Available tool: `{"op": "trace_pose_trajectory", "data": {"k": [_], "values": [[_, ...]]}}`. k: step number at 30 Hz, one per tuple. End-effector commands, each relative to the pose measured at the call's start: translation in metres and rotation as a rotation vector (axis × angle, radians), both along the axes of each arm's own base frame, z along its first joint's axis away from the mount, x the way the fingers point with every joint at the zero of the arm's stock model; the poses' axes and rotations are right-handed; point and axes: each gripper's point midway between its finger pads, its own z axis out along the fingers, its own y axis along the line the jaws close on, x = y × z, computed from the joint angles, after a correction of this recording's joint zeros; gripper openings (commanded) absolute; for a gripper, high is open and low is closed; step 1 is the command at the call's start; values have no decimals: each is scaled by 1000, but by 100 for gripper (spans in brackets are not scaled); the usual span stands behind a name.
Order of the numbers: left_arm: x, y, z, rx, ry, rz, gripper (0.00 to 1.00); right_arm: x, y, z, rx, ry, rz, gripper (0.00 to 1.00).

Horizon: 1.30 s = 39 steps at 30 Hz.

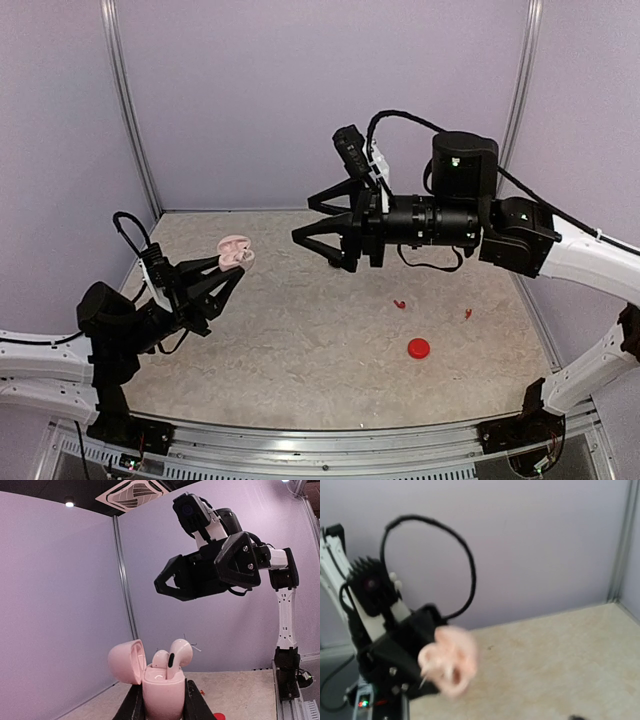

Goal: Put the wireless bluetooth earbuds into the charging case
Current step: Pick up the left earbud from the left side groove of the charging case, then adjust the left earbud in the left side groove of the charging case.

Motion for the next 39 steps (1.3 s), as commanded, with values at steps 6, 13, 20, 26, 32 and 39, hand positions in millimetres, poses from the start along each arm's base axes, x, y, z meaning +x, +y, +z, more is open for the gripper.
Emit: {"op": "trace_pose_trajectory", "data": {"k": [6, 13, 20, 26, 32, 39], "values": [[-36, -37, 9, 75, 143, -375, 2, -9, -21, 2, -90, -241, 19, 99], [-45, -52, 6, 123, 197, -485, 0, -22, -2, -13, -182, -242, 144, 99], [-42, -53, 2, 117, 212, -475, 0, -31, 9, -15, -183, -236, 179, 99], [-41, -53, 2, 116, 204, -466, 0, -34, 17, -23, -220, -236, 191, 99], [-43, -54, 1, 120, 196, -471, 0, -31, 22, -26, -232, -236, 175, 99], [-44, -55, -1, 127, 189, -470, 0, -27, 25, -24, -219, -228, 153, 99]]}}
